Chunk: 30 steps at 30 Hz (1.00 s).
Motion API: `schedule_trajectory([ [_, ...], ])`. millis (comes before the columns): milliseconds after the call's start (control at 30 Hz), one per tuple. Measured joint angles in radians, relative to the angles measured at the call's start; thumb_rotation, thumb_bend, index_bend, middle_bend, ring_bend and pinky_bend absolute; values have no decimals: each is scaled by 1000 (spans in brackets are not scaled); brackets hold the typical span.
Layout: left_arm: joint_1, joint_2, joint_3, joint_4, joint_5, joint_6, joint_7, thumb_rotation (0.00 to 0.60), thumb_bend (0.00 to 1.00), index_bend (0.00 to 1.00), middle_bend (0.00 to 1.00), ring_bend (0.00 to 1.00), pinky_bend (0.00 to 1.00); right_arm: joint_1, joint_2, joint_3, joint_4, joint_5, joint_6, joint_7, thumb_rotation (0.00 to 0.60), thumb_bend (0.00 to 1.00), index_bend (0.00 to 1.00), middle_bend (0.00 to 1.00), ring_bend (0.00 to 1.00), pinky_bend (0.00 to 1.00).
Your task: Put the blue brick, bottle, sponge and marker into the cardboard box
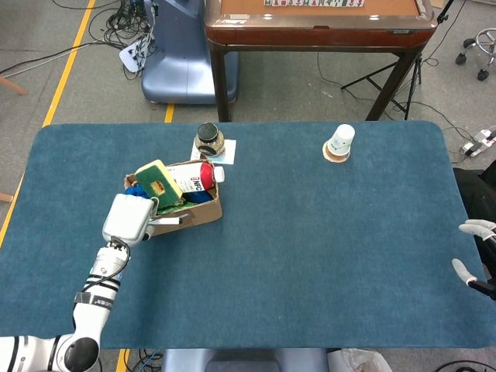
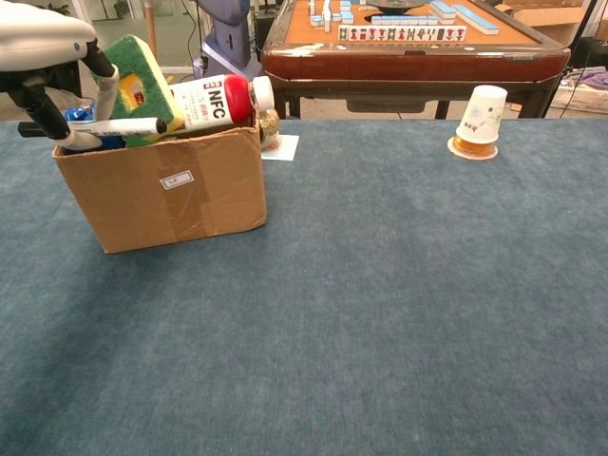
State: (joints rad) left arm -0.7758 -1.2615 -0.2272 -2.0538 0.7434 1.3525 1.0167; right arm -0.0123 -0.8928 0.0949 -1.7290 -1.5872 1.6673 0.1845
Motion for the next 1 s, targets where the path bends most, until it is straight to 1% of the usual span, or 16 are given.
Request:
schedule_trajectory([
  [233, -46, -35, -20, 40, -60, 0, 15, 600, 350, 664, 1000, 826, 917, -1, 2, 0, 2, 0, 2, 8, 600, 235, 323, 307, 292, 411],
  [500, -100, -82, -44, 115, -116, 3, 29, 600, 349, 664, 1000, 826, 917, -3, 7, 2, 5, 2, 8, 24, 600, 235, 323, 307, 292, 411],
  [767, -125, -112, -40, 154, -143, 25, 38, 600, 347, 664, 1000, 826, 917, -3, 7, 0, 5, -1, 8, 25, 600, 235, 323, 307, 292, 411],
  [1000, -134, -124, -28, 163, -132, 60, 55, 600, 317, 664, 1000, 826, 917, -2, 6, 0, 4, -1, 6, 22, 600, 236, 323, 307, 292, 411],
])
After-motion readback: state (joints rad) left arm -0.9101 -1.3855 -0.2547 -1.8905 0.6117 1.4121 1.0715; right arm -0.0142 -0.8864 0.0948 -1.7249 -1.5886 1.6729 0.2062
